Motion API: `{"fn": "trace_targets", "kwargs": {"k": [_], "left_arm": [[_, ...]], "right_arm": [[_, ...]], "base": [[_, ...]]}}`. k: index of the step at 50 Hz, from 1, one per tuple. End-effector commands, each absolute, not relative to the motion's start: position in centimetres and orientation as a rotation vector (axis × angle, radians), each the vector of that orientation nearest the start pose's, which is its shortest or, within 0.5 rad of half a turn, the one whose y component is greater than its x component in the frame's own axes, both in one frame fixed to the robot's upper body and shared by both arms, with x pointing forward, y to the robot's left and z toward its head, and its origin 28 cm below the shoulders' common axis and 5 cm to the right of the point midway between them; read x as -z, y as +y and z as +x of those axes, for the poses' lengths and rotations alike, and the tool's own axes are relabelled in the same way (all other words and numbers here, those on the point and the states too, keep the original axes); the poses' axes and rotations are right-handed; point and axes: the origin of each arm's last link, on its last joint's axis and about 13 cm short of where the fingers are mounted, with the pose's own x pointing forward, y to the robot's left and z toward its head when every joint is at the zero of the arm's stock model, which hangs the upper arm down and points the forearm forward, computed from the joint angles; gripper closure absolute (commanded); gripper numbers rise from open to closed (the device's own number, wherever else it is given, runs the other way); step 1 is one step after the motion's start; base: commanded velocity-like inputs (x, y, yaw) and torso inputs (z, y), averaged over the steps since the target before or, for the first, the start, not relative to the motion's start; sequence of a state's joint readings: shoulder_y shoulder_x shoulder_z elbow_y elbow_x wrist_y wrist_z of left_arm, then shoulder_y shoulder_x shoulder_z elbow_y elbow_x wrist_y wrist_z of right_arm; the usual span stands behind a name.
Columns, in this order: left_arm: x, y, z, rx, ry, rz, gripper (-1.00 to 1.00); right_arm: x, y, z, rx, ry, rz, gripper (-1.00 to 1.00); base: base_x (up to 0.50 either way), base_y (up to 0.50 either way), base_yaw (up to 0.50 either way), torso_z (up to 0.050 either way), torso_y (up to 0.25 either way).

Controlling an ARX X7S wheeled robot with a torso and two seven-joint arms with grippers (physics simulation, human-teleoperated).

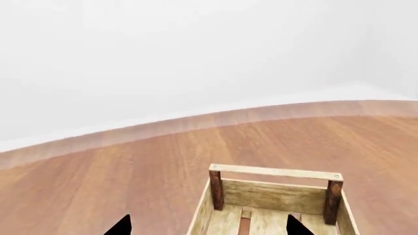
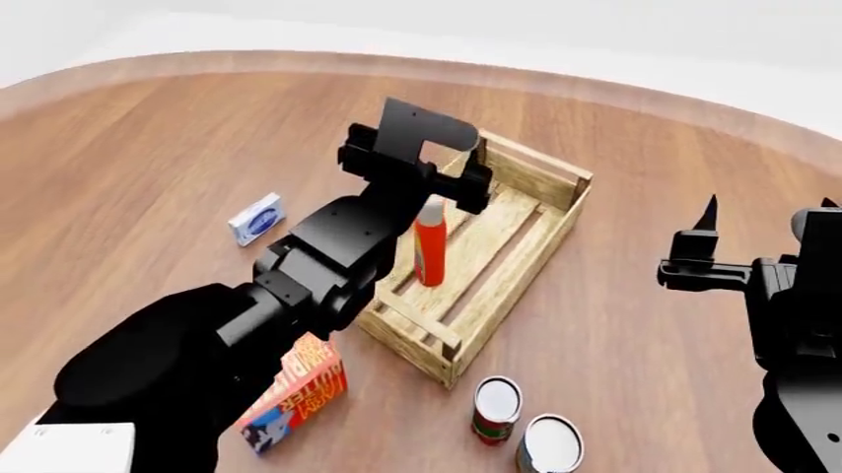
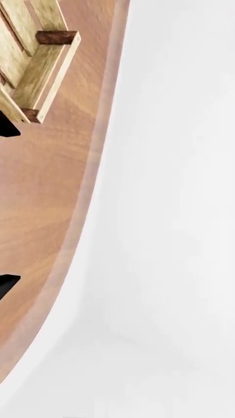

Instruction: Pick up the ketchup, and put it in the wooden tray.

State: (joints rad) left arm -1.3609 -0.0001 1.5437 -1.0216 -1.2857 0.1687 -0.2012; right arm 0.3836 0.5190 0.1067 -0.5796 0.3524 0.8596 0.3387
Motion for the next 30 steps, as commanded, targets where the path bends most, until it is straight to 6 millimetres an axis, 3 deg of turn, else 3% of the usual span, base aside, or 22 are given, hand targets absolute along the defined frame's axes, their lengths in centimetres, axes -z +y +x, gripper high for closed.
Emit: {"fn": "trace_targets", "kwargs": {"k": [1, 10, 15, 21, 26, 30], "left_arm": [[-18.9, 10.9, 41.1, 0.392, -0.061, 0.129, -1.00], [-20.7, 11.2, 41.6, 0.395, -0.096, 0.080, -1.00], [-21.6, 12.4, 42.0, 0.379, -0.152, 0.046, -1.00], [-21.8, 15.5, 40.3, 0.298, -0.232, 0.010, -1.00], [-20.6, 18.0, 38.2, 0.225, -0.266, -0.001, -1.00], [-19.3, 19.9, 36.4, 0.175, -0.251, -0.021, -1.00]], "right_arm": [[-18.8, -19.3, 23.8, 0.321, -0.142, -0.223, -1.00], [-18.8, -19.4, 23.8, 0.312, -0.150, -0.225, -1.00], [-18.8, -19.3, 23.8, 0.306, -0.152, -0.221, -1.00], [-18.8, -19.4, 23.8, 0.297, -0.162, -0.219, -1.00], [-18.8, -19.4, 23.8, 0.287, -0.172, -0.226, -1.00], [-18.8, -19.4, 23.8, 0.279, -0.186, -0.244, -1.00]], "base": [[0.00, 0.00, 0.00, -0.037, 0.250], [0.00, 0.00, 0.00, -0.038, 0.250], [0.00, 0.00, 0.00, -0.038, 0.250], [0.00, 0.00, 0.00, -0.038, 0.250], [0.00, 0.00, 0.00, -0.038, 0.241], [0.00, 0.00, 0.00, -0.003, 0.021]]}}
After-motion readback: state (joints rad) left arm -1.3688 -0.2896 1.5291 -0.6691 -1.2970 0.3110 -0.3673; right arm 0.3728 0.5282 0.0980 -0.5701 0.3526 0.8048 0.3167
